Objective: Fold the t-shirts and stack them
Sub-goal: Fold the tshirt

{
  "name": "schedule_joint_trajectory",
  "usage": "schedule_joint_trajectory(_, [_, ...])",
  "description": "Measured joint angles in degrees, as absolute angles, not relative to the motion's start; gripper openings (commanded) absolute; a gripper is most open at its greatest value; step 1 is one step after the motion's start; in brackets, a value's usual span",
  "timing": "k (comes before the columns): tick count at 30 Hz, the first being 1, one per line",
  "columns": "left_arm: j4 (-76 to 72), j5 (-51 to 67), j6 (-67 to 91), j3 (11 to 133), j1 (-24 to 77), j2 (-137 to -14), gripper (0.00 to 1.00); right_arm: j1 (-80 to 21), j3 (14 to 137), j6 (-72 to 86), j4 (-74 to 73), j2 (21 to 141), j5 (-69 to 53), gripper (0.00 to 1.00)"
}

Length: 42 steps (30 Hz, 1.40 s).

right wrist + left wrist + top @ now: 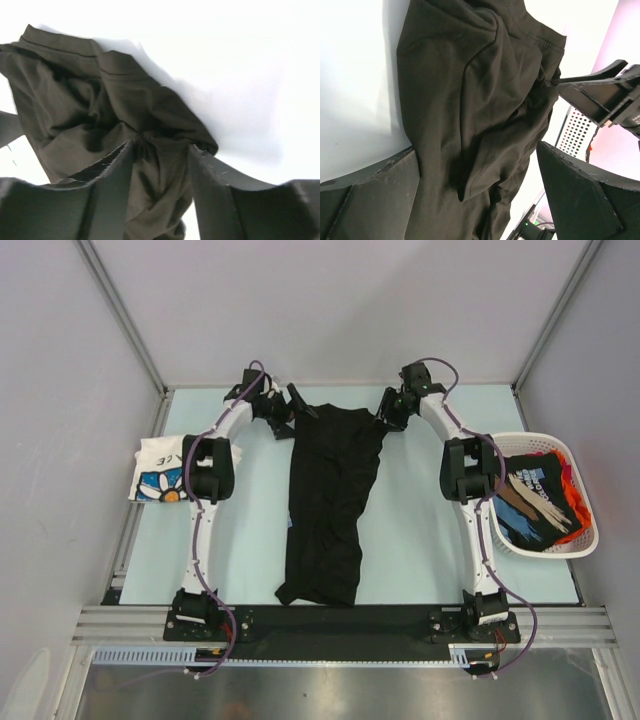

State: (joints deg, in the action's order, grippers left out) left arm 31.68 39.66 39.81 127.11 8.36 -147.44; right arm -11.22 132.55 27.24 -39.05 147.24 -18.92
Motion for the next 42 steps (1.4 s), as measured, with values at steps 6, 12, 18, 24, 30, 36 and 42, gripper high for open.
schedule_joint_trajectory(6, [30.96, 39.64, 40.12, 127.15, 8.27, -147.48, 1.00, -10.70, 132.55, 26.89, -38.35, 147.79, -20.47, 0.34])
schedule_joint_trajectory(12, [30.92, 39.66, 40.05, 127.15, 7.94, -147.48, 1.00, -10.70, 132.75, 26.24, -35.03, 148.24, -21.15, 0.24])
schedule_joint_trajectory(18, [30.57, 39.70, 40.07, 125.21, 7.68, -146.08, 1.00, -10.31, 136.38, 25.98, -32.01, 152.38, -21.91, 0.00])
schedule_joint_trajectory(24, [30.57, 39.83, 40.07, 124.27, 7.31, -142.32, 1.00, -8.67, 137.80, 26.57, -28.10, 154.36, -24.10, 0.00])
schedule_joint_trajectory(30, [30.06, 39.86, 40.05, 122.85, 7.18, -138.15, 1.00, -6.83, 142.61, 27.53, -25.12, 158.15, -26.00, 0.00])
schedule_joint_trajectory(36, [30.00, 39.86, 39.94, 120.57, 7.18, -137.64, 1.00, -5.93, 145.64, 28.40, -21.43, 160.77, -26.22, 0.35])
schedule_joint_trajectory(42, [30.15, 41.21, 37.87, 118.15, 7.40, -136.53, 1.00, -5.17, 139.13, 30.39, -17.47, 155.92, -26.85, 0.90])
